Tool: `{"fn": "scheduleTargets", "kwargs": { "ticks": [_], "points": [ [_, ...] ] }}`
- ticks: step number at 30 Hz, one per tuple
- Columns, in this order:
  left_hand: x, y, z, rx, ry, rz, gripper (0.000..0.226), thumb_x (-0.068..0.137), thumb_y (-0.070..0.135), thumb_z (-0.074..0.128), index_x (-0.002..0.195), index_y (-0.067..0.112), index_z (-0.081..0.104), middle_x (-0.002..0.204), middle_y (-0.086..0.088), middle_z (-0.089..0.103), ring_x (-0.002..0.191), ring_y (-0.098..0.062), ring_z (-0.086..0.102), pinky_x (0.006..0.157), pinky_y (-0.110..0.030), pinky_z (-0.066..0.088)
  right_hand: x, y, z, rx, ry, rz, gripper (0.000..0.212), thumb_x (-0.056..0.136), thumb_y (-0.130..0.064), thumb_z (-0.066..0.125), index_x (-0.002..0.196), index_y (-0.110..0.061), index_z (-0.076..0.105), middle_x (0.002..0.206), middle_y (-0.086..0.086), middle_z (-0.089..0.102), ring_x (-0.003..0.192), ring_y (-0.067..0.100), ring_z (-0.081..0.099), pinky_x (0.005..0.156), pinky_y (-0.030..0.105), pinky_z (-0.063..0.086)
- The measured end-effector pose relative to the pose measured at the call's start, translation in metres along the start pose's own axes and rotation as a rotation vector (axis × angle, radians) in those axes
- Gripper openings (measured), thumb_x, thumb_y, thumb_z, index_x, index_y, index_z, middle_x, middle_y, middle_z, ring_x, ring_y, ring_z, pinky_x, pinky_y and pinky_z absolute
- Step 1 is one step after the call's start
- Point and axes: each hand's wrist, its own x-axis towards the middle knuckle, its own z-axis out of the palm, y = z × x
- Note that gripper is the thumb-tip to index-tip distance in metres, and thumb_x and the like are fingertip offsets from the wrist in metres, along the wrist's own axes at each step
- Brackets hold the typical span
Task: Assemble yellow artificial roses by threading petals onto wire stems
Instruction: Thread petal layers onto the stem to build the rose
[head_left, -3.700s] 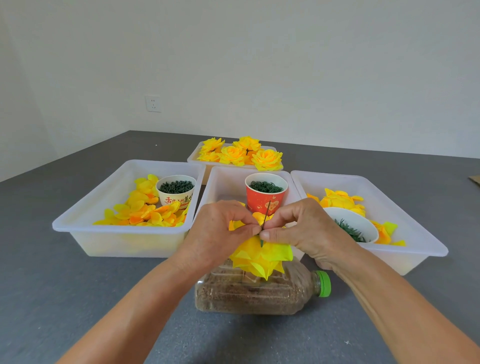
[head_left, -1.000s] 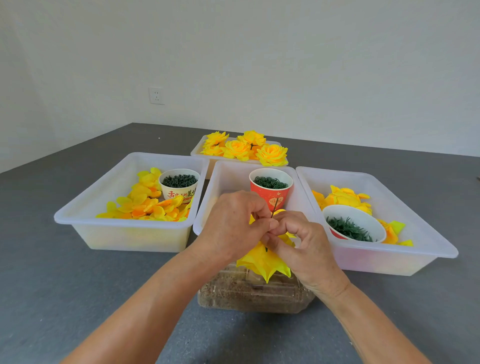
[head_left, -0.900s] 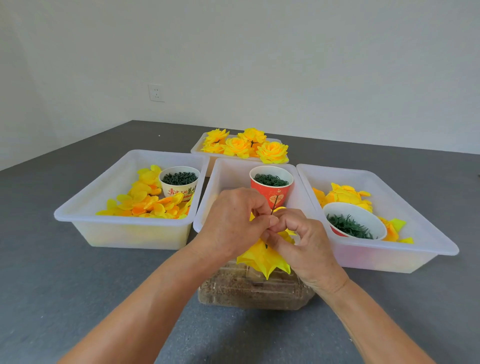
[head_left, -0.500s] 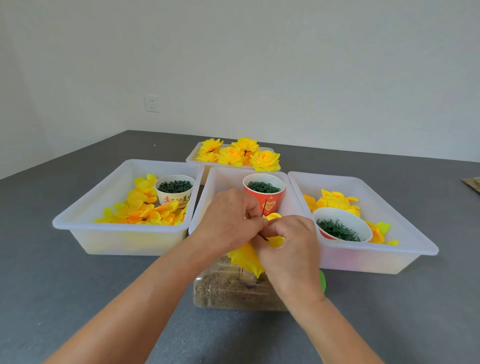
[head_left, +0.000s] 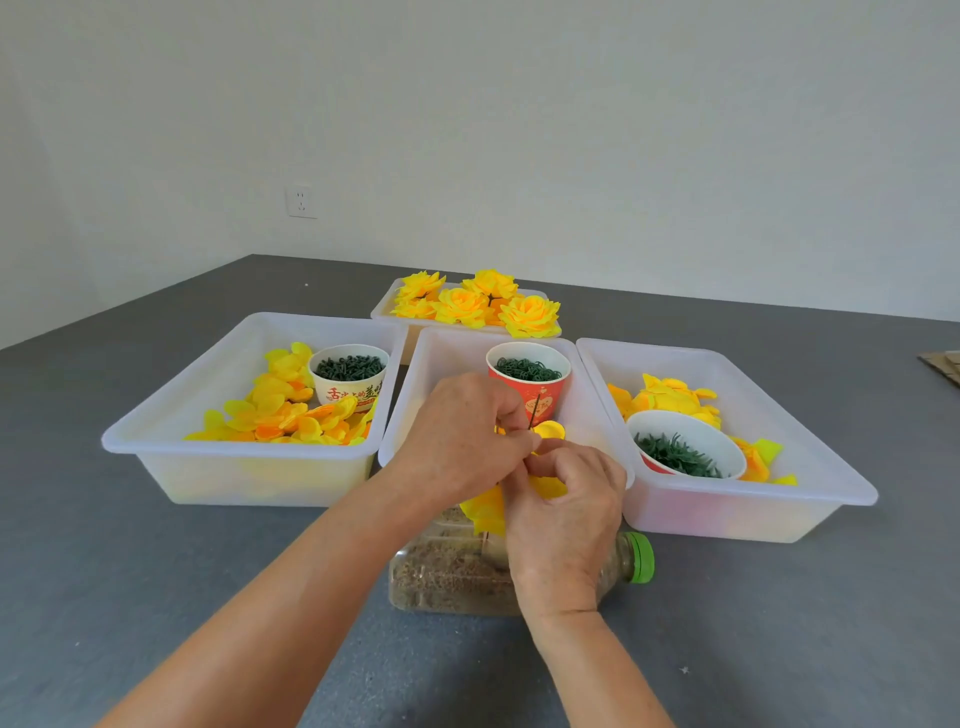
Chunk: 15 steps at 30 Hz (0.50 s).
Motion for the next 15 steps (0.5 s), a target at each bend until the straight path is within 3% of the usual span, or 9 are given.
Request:
{"fn": "scheduleTargets", "kwargs": {
  "ticks": [4,8,11,15],
  "points": [
    [0.001,-0.003,0.001,-0.007,0.006,0.022,0.017,0.079,0.022,0.07,0.064,0.02,0.062,0.08,0.004,0.067,0.081,-0.008,0.057,0.072,-0.023,0.045,-0.005,0.009,0.007,0.056,0.063,-0.074,0.023,0.063,-0.007,0.084,0.057,-0.009,0.062,0.072,-0.011,0.061,0.085,0.024,0.055,0.073,0.049,0.049],
    [0.002,-0.005,0.003,-0.013,0.025,0.031,0.018,0.079,0.022,0.07,0.063,0.021,0.061,0.08,0.004,0.067,0.082,-0.009,0.058,0.072,-0.024,0.045,-0.008,0.013,0.01,0.145,0.098,-0.108,0.015,0.065,-0.015,0.078,0.061,-0.012,0.063,0.078,-0.034,0.056,0.086,0.026,0.059,0.077,0.047,0.05],
    [0.002,-0.006,0.004,-0.015,0.043,0.038,0.018,0.078,0.021,0.07,0.063,0.022,0.06,0.078,0.005,0.066,0.08,-0.008,0.057,0.069,-0.02,0.043,-0.008,0.015,0.011,0.141,0.085,-0.133,0.013,0.067,-0.019,0.074,0.065,-0.011,0.065,0.101,-0.049,0.047,0.088,0.028,0.06,0.079,0.046,0.049],
    [0.0,-0.007,0.003,-0.047,0.045,0.039,0.02,0.078,0.018,0.071,0.062,0.022,0.059,0.071,0.011,0.061,0.074,-0.005,0.054,0.063,-0.013,0.039,-0.007,0.012,0.009,0.136,0.057,-0.135,0.011,0.067,-0.017,0.076,0.067,-0.011,0.067,0.104,-0.05,0.046,0.089,0.027,0.06,0.079,0.042,0.048]
  ]
}}
